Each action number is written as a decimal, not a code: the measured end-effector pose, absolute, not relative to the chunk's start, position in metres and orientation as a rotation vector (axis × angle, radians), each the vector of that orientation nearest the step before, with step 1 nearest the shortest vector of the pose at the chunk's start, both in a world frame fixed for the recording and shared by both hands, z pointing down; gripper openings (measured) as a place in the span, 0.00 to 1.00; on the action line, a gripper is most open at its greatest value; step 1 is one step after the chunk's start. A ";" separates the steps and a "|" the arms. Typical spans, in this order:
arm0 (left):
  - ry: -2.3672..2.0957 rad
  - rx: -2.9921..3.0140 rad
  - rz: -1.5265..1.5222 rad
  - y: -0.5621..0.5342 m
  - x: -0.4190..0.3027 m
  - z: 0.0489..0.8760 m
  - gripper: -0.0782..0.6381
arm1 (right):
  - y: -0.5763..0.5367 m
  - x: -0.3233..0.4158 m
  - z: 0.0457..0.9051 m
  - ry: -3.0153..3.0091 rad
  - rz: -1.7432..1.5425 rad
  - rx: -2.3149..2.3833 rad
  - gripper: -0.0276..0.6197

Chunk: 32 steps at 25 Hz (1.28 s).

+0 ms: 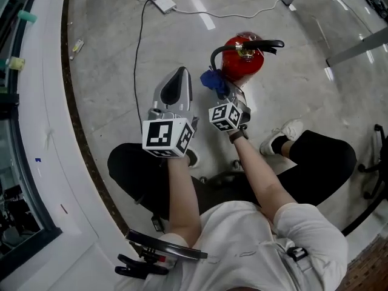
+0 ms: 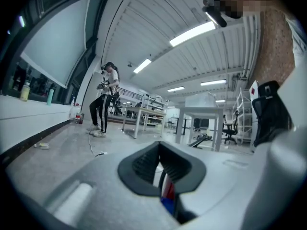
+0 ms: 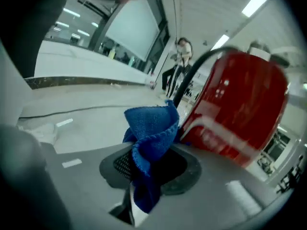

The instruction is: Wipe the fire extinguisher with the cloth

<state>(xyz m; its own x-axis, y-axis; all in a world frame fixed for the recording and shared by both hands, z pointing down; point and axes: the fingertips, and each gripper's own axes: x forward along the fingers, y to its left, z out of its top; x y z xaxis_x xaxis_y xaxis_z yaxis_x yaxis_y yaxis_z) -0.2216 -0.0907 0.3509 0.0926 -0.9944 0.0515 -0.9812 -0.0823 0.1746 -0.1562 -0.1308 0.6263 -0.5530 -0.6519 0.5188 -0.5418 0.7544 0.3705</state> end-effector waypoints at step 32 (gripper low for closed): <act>-2.029 2.315 -0.215 -0.145 -0.220 0.289 0.11 | -0.157 -0.092 0.395 -2.690 -0.354 1.075 0.20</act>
